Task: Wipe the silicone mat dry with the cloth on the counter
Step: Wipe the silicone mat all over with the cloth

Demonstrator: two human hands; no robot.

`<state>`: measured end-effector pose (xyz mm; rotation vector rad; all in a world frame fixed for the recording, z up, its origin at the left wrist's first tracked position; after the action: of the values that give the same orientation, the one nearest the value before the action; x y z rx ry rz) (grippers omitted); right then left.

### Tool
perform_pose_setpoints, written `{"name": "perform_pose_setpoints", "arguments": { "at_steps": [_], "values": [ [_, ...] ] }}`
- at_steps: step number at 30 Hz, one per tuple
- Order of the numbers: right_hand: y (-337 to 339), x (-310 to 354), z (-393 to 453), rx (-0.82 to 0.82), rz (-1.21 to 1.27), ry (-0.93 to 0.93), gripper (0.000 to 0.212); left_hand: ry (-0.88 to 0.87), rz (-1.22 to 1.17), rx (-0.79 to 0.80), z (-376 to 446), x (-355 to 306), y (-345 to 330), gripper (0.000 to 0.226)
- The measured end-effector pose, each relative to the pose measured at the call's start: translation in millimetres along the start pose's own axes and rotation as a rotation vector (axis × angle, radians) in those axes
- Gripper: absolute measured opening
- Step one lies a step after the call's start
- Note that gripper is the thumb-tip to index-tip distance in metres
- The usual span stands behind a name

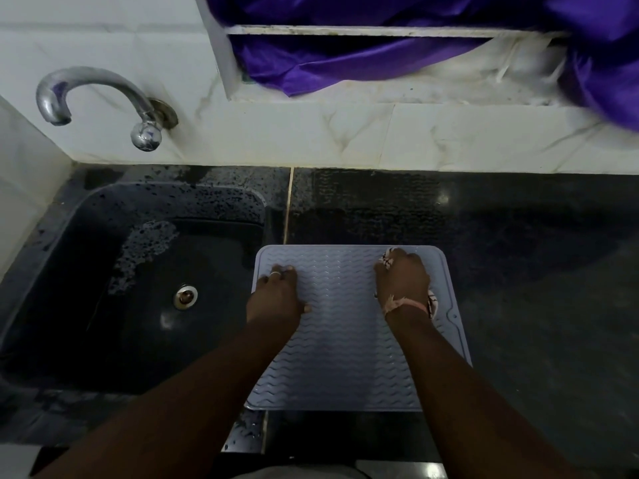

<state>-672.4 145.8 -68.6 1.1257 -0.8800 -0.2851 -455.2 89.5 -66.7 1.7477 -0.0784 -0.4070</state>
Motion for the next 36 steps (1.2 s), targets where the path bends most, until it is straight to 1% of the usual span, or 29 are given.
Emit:
{"name": "perform_pose_setpoints", "arguments": {
  "at_steps": [4, 6, 8, 13, 16, 21, 24, 32, 36],
  "values": [
    [-12, 11, -13, 0.005, -0.081, 0.072, 0.028, 0.013, 0.011, 0.019, 2, 0, -3, 0.089],
    [-14, 11, -11, 0.057, -0.073, 0.137, 0.029, 0.015, 0.007, 0.028, 3, 0, -4, 0.089],
    [-15, 7, -1, 0.106, -0.072, 0.2, 0.026, 0.017, 0.001, 0.031, 3, 1, -5, 0.089],
    [-15, 12, 8, 0.14, -0.099, 0.235, 0.022, 0.009, -0.007, 0.01, 4, 5, -9, 0.09],
    [-16, 16, -2, 0.161, -0.157, 0.288, 0.021, 0.005, -0.022, 0.011, 5, 7, -10, 0.091],
    [-20, 33, -8, 0.194, -0.269, 0.321, 0.017, 0.015, -0.012, 0.01, 5, 7, -14, 0.09],
    [-21, 41, -9, 0.178, -0.301, 0.355, 0.016, 0.033, -0.01, 0.008, 6, 5, -16, 0.09],
    [-39, 74, -26, 0.201, -0.273, 0.419, 0.017, 0.02, -0.009, 0.003, 5, 6, -13, 0.086],
    [-50, 93, -32, 0.206, -0.271, 0.458, 0.016, 0.006, -0.009, -0.029, 3, 8, -10, 0.076]
  ]
}}
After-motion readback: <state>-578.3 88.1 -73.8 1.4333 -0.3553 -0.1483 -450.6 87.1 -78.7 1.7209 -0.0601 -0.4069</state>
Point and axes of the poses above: each hand's wrist, its own z-axis towards the middle knuckle, its own y-axis out of the back of the hand, x = y × z, the point moved 1 cm from there along z, towards the middle knuckle, and after that the axes turned 14 degrees about -x, right-handed, at the moved point
